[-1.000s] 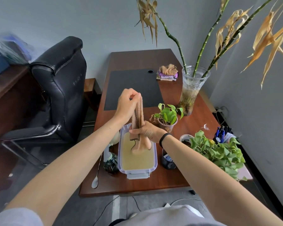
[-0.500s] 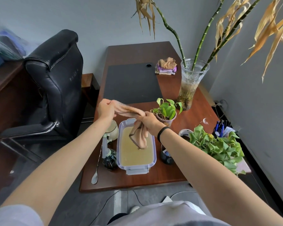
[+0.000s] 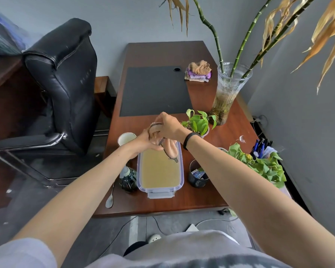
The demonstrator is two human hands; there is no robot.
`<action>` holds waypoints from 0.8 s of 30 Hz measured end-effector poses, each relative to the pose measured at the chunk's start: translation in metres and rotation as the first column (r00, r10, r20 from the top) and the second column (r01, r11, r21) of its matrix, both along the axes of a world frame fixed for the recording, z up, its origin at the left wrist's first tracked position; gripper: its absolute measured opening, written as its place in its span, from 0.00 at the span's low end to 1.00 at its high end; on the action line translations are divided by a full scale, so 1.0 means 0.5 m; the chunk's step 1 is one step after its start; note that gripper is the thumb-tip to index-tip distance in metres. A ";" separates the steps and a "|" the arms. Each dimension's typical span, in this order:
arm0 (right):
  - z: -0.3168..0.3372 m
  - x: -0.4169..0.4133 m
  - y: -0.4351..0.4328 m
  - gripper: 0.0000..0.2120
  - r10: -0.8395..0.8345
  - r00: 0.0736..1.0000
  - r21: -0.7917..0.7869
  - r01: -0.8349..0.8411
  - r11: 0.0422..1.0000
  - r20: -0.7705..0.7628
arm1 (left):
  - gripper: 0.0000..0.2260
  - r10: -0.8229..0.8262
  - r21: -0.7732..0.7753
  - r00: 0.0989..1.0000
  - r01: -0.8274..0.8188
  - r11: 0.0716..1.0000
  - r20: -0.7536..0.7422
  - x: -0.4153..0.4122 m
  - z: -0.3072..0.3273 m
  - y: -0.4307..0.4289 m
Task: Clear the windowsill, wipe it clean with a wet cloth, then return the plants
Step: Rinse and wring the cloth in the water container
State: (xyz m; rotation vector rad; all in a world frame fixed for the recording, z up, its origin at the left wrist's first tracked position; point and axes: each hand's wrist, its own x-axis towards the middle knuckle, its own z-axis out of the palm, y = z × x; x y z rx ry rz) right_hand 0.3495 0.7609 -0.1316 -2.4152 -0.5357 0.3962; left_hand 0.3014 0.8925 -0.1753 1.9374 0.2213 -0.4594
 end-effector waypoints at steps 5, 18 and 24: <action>0.007 0.000 -0.003 0.14 -0.014 0.999 0.109 0.011 0.994 0.029 | 0.27 0.086 -0.174 0.996 -0.079 0.982 0.036 -0.006 -0.032 -0.014; 0.011 -0.022 -0.011 0.02 -0.069 0.832 0.569 0.434 0.698 -0.550 | 0.45 0.088 -0.188 0.995 -0.079 0.979 0.037 0.002 -0.006 -0.023; 0.013 -0.025 -0.031 0.16 0.162 0.688 0.683 0.606 0.408 -0.707 | 0.31 0.256 -0.160 0.961 -0.238 0.958 0.104 0.019 0.011 -0.064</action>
